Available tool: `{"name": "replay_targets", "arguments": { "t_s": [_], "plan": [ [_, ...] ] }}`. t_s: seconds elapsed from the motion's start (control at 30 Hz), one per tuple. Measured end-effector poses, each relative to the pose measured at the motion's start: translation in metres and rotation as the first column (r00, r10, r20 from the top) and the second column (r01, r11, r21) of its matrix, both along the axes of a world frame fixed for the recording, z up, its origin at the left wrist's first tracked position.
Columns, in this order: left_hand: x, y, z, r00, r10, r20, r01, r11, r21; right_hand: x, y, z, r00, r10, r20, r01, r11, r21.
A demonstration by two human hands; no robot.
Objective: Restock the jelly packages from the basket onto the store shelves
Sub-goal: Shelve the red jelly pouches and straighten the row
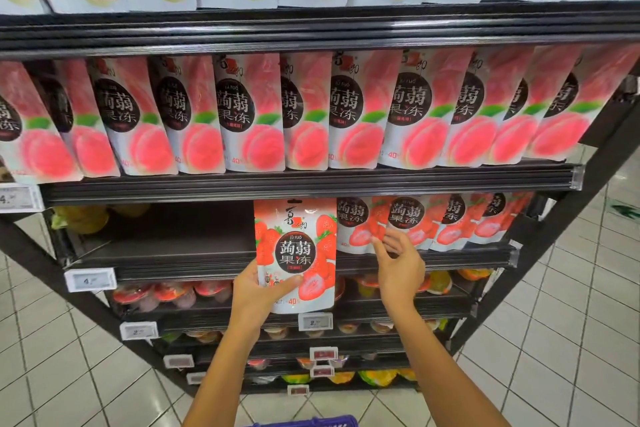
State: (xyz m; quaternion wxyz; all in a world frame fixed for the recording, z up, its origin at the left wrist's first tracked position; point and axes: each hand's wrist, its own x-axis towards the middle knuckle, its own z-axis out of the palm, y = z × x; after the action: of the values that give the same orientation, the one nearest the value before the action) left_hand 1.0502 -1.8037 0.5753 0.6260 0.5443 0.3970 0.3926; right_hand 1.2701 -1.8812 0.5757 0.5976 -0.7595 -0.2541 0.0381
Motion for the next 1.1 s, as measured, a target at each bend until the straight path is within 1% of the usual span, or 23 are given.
{"name": "replay_targets", "arguments": {
  "t_s": [0.1,0.2,0.27,0.3,0.37,0.43,0.47,0.57,0.63,0.7,0.8,0.87,0.93,0.97,1.03,1.1],
  "plan": [
    [0.002,-0.001,-0.001,1.000,-0.007,-0.016,0.007,1.000,-0.006,0.000,-0.005,-0.003,1.000,-0.006,-0.004,0.006,0.999,0.041],
    [0.002,-0.002,-0.001,0.999,-0.021,-0.033,0.021,1.000,-0.002,-0.003,-0.009,-0.002,0.998,-0.016,-0.056,0.020,0.997,0.078],
    [0.003,-0.003,0.000,0.999,-0.020,-0.035,0.020,1.000,-0.002,-0.008,-0.012,0.002,0.996,0.023,-0.085,-0.012,0.991,0.131],
    [0.004,-0.004,0.001,0.999,-0.019,-0.034,0.019,1.000,-0.001,-0.010,-0.013,0.006,0.991,0.086,-0.100,-0.069,0.985,0.158],
    [0.005,-0.003,0.003,1.000,-0.019,-0.025,0.019,1.000,-0.004,-0.015,-0.013,0.015,0.947,0.289,-0.139,-0.258,0.944,0.204],
    [0.006,-0.003,0.006,0.999,-0.028,-0.023,0.027,1.000,-0.004,-0.021,-0.012,0.023,0.852,0.489,-0.188,-0.451,0.867,0.212],
    [0.007,-0.002,0.007,0.999,-0.038,-0.022,0.038,0.999,0.002,-0.025,-0.011,0.025,0.803,0.558,-0.209,-0.524,0.829,0.196],
    [0.010,-0.003,0.011,0.998,-0.059,-0.018,0.060,0.998,0.026,-0.034,-0.007,0.024,0.714,0.666,-0.215,-0.657,0.744,0.123],
    [0.010,-0.002,0.013,0.998,-0.058,-0.028,0.059,0.998,0.037,-0.037,-0.006,0.022,0.694,0.686,-0.221,-0.675,0.726,0.135],
    [0.010,-0.001,0.014,0.997,-0.056,-0.044,0.058,0.997,0.052,-0.036,-0.005,0.021,0.698,0.676,-0.237,-0.657,0.736,0.163],
    [0.013,-0.003,0.019,0.999,-0.007,-0.042,0.013,0.990,0.141,-0.033,0.001,0.025,0.738,0.637,-0.221,-0.619,0.770,0.154],
    [0.016,-0.006,0.025,0.993,0.107,-0.042,-0.097,0.975,0.201,-0.033,0.006,0.029,0.764,0.610,-0.210,-0.598,0.792,0.124],
    [0.020,-0.009,0.031,0.967,0.237,-0.097,-0.198,0.932,0.303,-0.032,0.011,0.031,0.802,0.574,-0.163,-0.570,0.818,0.078],
    [0.023,-0.010,0.033,0.952,0.279,-0.127,-0.218,0.906,0.362,-0.031,0.014,0.032,0.823,0.552,-0.138,-0.549,0.834,0.063],
    [0.029,-0.014,0.037,0.935,0.303,-0.185,-0.194,0.872,0.449,-0.028,0.019,0.034,0.853,0.511,-0.104,-0.506,0.860,0.070],
    [0.036,-0.017,0.039,0.942,0.241,-0.233,-0.115,0.885,0.451,-0.026,0.026,0.034,0.877,0.475,-0.079,-0.470,0.880,0.070]
  ]
}}
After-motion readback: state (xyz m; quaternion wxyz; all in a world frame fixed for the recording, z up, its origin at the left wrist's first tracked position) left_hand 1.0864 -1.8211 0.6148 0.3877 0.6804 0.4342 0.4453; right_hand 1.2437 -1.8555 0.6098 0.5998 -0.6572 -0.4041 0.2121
